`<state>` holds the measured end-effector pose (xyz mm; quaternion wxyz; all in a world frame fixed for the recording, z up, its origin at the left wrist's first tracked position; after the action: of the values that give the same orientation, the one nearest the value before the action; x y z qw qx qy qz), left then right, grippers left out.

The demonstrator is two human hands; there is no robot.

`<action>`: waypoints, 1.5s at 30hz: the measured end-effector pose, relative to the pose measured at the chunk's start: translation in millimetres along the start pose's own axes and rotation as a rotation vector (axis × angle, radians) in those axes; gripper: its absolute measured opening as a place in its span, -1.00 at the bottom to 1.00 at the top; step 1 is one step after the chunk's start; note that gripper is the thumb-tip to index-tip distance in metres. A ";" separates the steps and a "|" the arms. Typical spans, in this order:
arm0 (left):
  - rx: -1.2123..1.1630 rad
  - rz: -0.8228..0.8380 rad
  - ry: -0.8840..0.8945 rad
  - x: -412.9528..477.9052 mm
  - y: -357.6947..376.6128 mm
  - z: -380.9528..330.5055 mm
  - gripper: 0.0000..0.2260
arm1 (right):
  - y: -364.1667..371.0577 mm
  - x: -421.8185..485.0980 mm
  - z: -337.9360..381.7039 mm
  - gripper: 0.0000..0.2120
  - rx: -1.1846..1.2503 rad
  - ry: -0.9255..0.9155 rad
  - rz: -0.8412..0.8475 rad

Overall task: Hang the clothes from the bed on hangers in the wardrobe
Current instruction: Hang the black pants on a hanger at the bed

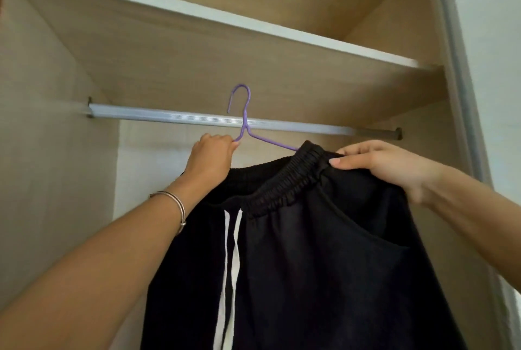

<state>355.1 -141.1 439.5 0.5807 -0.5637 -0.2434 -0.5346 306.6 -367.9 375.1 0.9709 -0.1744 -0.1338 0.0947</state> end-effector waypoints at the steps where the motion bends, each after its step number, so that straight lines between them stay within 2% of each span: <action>1: -0.034 0.013 -0.060 1.6 1.9 11.9 -0.70 | 7.0 9.6 4.4 -0.93 0.024 -0.004 -0.019; 5: -0.350 -0.090 -0.340 8.5 1.0 42.1 -0.77 | 40.6 47.9 14.2 -0.71 0.115 -0.015 -0.088; 10: -0.575 -0.009 -0.505 3.5 18.3 57.6 -0.61 | 89.0 86.3 34.3 -0.83 0.235 -0.021 -0.108; 14: -0.911 -0.037 -0.618 -10.5 23.1 81.7 -0.69 | 124.9 112.2 59.3 -0.91 0.308 -0.029 -0.131; 16: -0.927 -0.042 -0.615 -14.5 16.6 94.4 -0.78 | 147.7 124.4 64.0 -0.90 0.279 -0.032 -0.120; 18: -0.858 -0.026 -0.609 -23.2 13.0 107.1 -0.80 | 174.2 134.1 63.2 -0.77 0.269 -0.023 -0.066; 21: -0.832 -0.104 -0.638 -46.5 11.3 127.0 -0.85 | 208.2 137.7 60.6 -0.71 0.272 -0.031 0.012; 25: -0.932 -0.225 -0.719 -90.3 11.9 149.0 -0.86 | 252.0 115.3 54.5 -0.95 0.259 -0.071 0.164; 27: -0.945 -0.267 -0.723 -110.5 7.6 149.5 -0.84 | 274.1 104.2 50.4 -0.95 0.245 -0.152 0.224; 29: -0.953 -0.353 -0.721 -130.8 -6.7 142.7 -0.87 | 285.0 98.4 40.1 -0.88 0.238 -0.252 0.176; 33: -0.956 -0.589 -0.747 -212.7 -35.2 127.1 -0.91 | 289.6 69.5 5.1 -0.60 -0.050 -0.643 -0.196; 34: -0.913 -0.583 -0.739 -240.2 -36.6 116.2 -0.89 | 296.2 68.6 -13.4 -0.54 -0.046 -0.646 -0.183; 36: -0.838 -0.437 -0.753 -296.3 -21.0 85.6 -0.79 | 319.7 77.8 -61.6 -0.50 0.082 -0.485 0.028; 38: -0.826 -0.298 -0.879 -355.1 7.2 59.2 -0.62 | 350.3 85.7 -113.6 -0.68 0.113 -0.285 0.224; 40: -0.831 -0.212 -1.056 -415.4 35.2 43.4 -0.60 | 369.1 88.1 -162.8 -0.92 0.088 -0.148 0.261; 42: -0.874 -0.092 -1.147 -463.0 63.0 25.3 -0.76 | 381.0 84.4 -210.8 -0.92 0.105 -0.047 0.230; 44: -0.949 0.132 -1.137 -492.1 94.2 -2.6 -0.62 | 400.4 73.8 -252.7 -0.80 -0.002 0.022 0.262; 45: -0.959 0.251 -1.115 -506.5 111.0 -20.2 -0.54 | 415.3 63.9 -276.5 -0.77 -0.092 0.075 0.330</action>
<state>291.0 -7.1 -57.7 0.1183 -0.9662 -0.1758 -0.1466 391.0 -57.2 -11.4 0.9375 -0.2418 -0.0712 0.2399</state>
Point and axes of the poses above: each hand's wrist, its own x-axis towards the middle knuckle, its own y-axis out of the palm, z = x × y, the point moved 10 cm from there along x, towards the middle knuckle, and after that the axes turned 15 degrees about y, right-handed, at the moved point
